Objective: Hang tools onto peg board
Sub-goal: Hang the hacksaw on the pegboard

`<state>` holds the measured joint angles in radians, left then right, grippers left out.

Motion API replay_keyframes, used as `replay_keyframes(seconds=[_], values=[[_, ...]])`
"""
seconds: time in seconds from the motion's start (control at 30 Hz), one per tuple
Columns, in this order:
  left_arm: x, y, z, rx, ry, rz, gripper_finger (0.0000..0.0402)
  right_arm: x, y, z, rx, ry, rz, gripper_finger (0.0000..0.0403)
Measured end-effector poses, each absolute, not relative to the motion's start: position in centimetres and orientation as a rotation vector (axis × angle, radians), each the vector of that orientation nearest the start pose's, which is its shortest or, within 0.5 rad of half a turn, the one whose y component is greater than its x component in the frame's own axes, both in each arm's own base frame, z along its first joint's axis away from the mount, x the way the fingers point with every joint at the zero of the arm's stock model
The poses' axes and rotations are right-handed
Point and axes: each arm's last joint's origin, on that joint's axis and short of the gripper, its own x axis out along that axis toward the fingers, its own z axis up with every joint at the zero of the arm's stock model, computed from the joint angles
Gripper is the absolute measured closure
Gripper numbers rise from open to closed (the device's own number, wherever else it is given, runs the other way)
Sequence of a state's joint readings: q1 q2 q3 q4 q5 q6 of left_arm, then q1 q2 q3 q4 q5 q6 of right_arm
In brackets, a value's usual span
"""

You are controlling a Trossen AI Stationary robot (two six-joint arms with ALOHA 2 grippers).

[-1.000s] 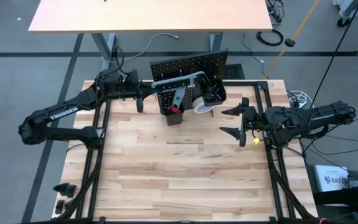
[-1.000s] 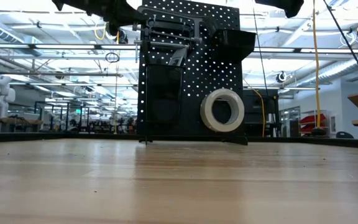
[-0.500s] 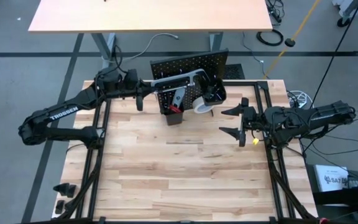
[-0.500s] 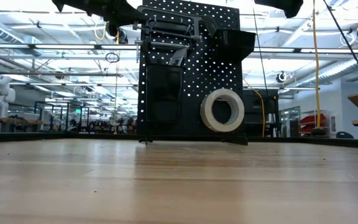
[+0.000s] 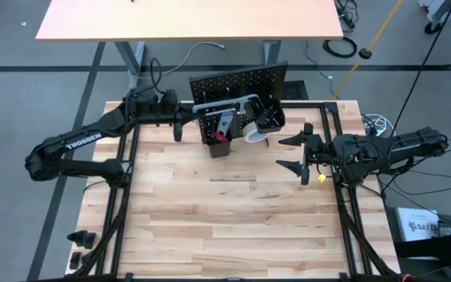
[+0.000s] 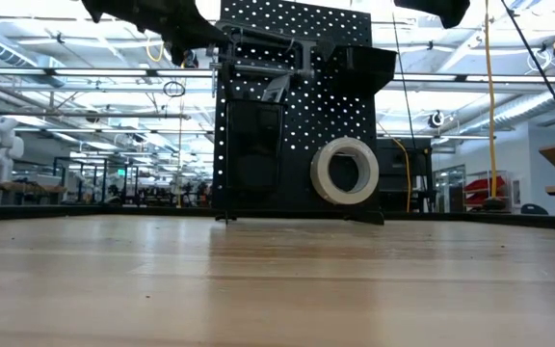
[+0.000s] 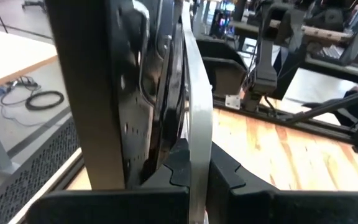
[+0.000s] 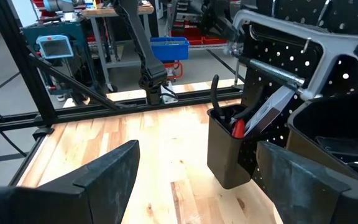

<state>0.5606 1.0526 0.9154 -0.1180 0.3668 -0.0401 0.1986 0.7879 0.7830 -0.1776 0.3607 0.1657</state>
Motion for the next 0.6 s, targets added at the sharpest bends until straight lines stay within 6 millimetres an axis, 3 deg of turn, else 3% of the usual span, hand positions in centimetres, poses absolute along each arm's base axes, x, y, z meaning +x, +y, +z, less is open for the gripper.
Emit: replay_keyframes(seconds=[0.6], values=[[20.51, 11.65, 33.38, -0.130, 0.219, 0.194, 0.0389, 17.11, 2.40, 33.22, 0.114, 0.162, -0.176, 0.0085]])
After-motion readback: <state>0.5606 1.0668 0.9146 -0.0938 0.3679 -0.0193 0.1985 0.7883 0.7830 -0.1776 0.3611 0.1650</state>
